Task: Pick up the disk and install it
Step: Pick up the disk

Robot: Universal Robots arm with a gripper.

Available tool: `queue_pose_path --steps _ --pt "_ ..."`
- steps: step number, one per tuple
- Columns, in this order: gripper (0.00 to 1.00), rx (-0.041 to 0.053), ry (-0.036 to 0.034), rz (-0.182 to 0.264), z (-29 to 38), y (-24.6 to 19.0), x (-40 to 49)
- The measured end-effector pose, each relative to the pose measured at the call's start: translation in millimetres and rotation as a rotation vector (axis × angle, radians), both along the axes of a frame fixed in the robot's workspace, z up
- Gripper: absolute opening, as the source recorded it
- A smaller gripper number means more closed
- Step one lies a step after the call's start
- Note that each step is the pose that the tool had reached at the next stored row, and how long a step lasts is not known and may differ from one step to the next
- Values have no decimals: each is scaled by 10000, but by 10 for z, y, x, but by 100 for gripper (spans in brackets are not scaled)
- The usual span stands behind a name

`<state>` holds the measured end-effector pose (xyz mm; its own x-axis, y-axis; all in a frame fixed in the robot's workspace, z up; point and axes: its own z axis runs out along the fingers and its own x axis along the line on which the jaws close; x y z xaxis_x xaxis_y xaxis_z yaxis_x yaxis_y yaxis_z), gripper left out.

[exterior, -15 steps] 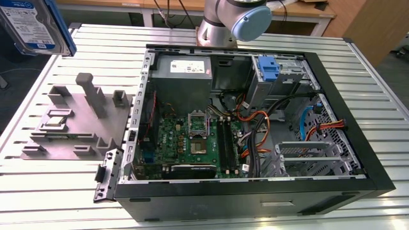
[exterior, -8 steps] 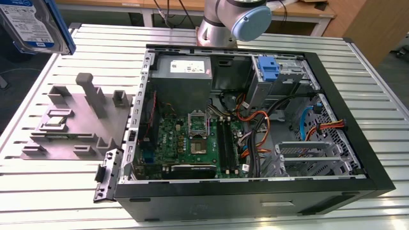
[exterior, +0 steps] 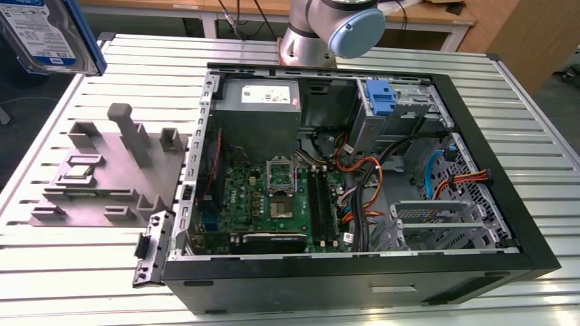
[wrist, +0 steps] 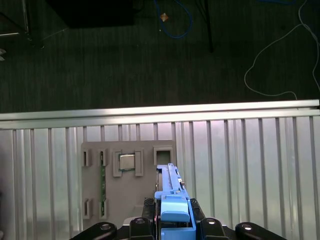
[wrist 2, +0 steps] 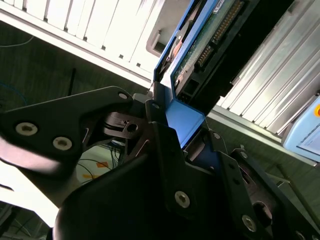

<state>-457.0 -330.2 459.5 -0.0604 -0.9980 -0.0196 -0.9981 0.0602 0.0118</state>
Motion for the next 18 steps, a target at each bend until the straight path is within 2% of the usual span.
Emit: queue_pose_path --steps 18 --pt "37 0 0 0 91 0 0"
